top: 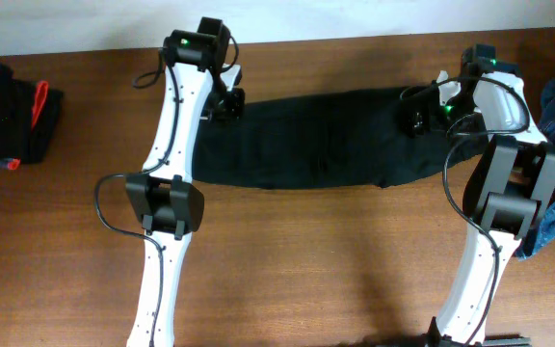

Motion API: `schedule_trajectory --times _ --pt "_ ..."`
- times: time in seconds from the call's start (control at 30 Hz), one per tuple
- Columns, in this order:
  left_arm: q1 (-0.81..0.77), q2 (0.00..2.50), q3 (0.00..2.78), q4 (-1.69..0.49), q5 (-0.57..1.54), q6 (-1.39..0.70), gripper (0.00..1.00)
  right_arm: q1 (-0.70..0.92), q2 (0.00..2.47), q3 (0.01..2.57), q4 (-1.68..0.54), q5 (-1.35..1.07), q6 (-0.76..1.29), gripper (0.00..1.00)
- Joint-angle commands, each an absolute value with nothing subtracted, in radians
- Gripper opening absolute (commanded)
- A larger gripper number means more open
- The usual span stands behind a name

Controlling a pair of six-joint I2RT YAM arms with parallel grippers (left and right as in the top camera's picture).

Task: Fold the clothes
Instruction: 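Move the left gripper to the trousers' left end and grasp it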

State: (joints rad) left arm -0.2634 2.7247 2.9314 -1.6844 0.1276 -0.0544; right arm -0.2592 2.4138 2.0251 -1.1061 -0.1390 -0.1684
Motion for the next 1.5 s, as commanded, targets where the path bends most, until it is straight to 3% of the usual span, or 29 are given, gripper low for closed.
schedule_trajectory --times 0.0,0.23,0.57,1.03,1.2,1.47 --pt "-0.289 2.624 2.942 -1.688 0.135 -0.067 0.01 -0.257 2.451 2.008 -1.098 -0.122 -0.167 0.99" --pt "-0.314 2.499 2.833 -1.688 0.134 -0.067 0.01 -0.257 2.450 2.008 -1.098 -0.122 -0.167 0.98" --pt "-0.314 2.167 2.305 -1.673 -0.008 -0.098 0.02 -0.257 2.451 2.008 -1.098 -0.122 -0.167 0.99" --pt "-0.286 2.130 1.776 -1.025 -0.043 -0.097 0.06 -0.257 2.451 2.008 -1.098 -0.122 -0.167 0.99" --pt "-0.285 2.130 1.652 -0.870 -0.043 -0.097 0.14 -0.257 2.451 2.008 -1.098 -0.122 -0.167 0.99" --pt "-0.285 2.130 1.422 -0.646 -0.049 -0.097 0.15 -0.257 2.451 2.008 -1.098 -0.122 -0.167 0.99"
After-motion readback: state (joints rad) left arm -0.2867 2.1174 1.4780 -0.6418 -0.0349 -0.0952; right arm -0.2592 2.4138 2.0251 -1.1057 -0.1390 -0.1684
